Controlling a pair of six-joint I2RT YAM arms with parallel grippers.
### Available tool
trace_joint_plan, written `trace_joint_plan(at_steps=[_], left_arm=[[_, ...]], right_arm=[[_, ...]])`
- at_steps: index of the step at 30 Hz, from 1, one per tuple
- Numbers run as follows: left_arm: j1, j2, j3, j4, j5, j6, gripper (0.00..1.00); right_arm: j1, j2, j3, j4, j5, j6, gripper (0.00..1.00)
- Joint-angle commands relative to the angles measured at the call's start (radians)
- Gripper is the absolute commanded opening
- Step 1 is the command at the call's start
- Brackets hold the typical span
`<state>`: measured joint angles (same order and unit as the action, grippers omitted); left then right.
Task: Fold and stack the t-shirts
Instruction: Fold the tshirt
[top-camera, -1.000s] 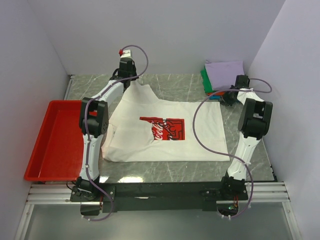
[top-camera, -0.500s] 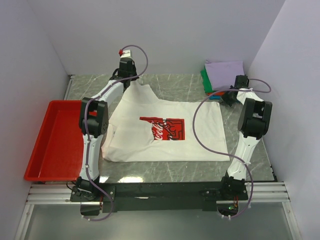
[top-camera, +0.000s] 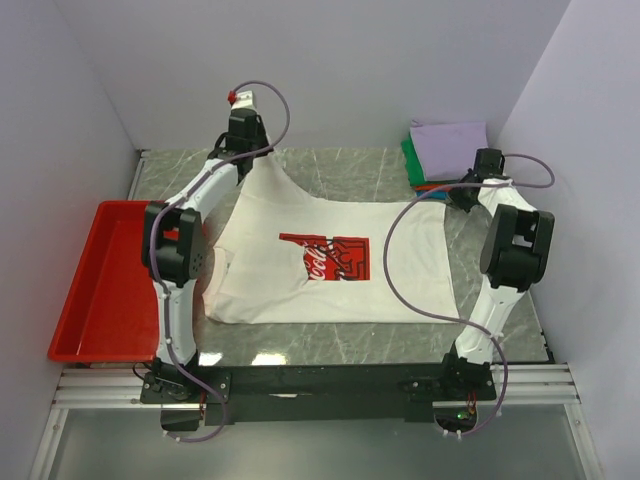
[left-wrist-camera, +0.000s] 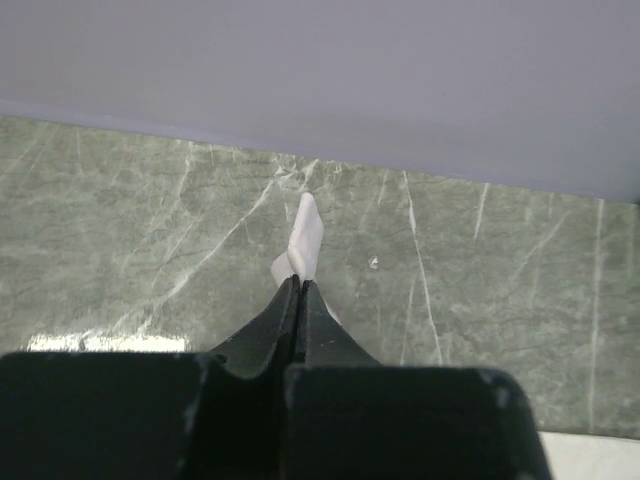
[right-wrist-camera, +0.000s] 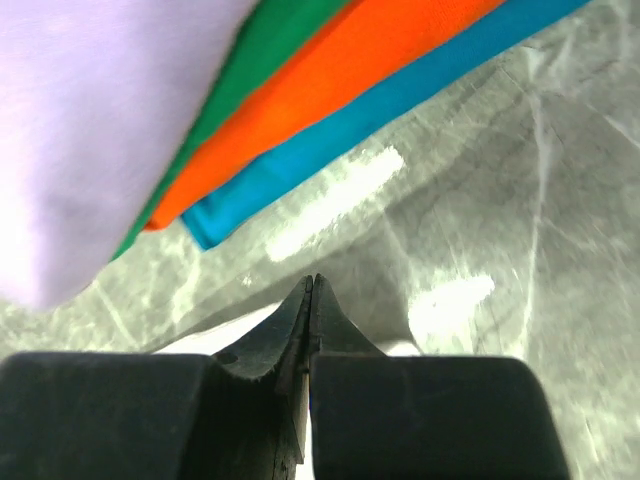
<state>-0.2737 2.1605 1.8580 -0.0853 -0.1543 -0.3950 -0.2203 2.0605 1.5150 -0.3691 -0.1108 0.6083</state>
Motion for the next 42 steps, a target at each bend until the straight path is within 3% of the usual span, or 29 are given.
trace_joint_plan(at_steps=[1, 23, 32, 42], left_arm=[[0.001, -0.125, -0.043, 0.022, 0.007, -0.027, 0.00], [-0.028, -0.582, -0.511, -0.231, -0.054, -0.292, 0.00], [-0.042, -0.789, -0.752, -0.287, 0.030, -0.346, 0.00], [-0.042, -0.935, -0.879, -0.347, 0.073, -0.364, 0.00]], right_arm=[[0.006, -0.095, -0.033, 0.030, 0.046, -0.002, 0.00], [-0.008, -0.503, -0.437, 0.094, 0.086, 0.034, 0.00], [-0.043, -0.596, -0.579, 0.087, 0.051, 0.015, 0.00], [-0.096, -0.665, -0.688, 0.094, 0.033, -0.007, 0.00]])
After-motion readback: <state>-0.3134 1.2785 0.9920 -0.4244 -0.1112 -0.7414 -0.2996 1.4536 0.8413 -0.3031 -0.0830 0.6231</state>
